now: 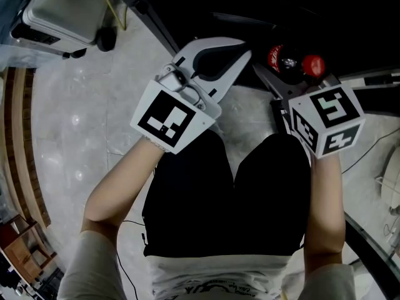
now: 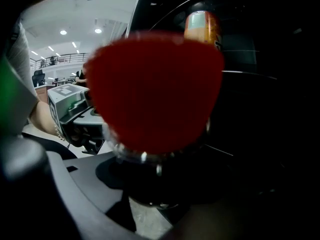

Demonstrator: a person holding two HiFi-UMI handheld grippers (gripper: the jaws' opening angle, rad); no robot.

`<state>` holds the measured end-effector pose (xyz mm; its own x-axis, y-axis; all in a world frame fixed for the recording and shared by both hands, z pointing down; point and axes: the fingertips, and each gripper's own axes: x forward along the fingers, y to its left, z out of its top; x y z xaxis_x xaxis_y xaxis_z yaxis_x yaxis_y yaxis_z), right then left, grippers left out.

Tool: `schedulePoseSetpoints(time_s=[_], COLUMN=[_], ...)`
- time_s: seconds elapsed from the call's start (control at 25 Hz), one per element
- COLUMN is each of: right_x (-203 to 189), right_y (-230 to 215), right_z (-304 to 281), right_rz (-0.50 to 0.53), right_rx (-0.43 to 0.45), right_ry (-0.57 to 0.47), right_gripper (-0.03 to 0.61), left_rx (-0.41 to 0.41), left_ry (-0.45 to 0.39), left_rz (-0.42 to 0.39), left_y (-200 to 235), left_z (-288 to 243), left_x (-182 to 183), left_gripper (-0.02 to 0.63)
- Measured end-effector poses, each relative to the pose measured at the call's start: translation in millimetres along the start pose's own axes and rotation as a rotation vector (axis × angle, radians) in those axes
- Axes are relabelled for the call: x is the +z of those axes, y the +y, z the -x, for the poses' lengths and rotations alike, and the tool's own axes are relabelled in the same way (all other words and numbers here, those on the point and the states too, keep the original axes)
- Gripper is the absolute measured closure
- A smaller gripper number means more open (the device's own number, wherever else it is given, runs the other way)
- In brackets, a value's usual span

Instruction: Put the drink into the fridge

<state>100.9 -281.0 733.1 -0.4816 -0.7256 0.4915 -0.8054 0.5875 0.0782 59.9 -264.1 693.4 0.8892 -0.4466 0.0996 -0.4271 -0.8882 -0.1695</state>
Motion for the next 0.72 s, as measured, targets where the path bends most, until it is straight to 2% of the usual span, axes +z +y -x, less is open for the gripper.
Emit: schedulePoseSetpoints(time_s=[0.32, 0.48, 0.72], right_x=[-11, -18, -32], right_y=[-12, -23, -38], right_z=[-31, -45, -66], right_rz=[-0.009, -0.033, -0.052], right_rx=[-0.011, -0.027, -0.042], right_ry=[0.064, 0.092, 0.141], right_gripper=[0.264, 0.264, 0.264], left_rx=[0.048, 0.058, 0.076], left_ry=[0.001, 0.011, 0.038], left_rz=[-0.008, 0.026, 0.024], left_y=[20, 28, 37], left_z=[-19, -28, -43], left_x=[-21, -33, -46], left_gripper=[0.592, 0.592, 0.592])
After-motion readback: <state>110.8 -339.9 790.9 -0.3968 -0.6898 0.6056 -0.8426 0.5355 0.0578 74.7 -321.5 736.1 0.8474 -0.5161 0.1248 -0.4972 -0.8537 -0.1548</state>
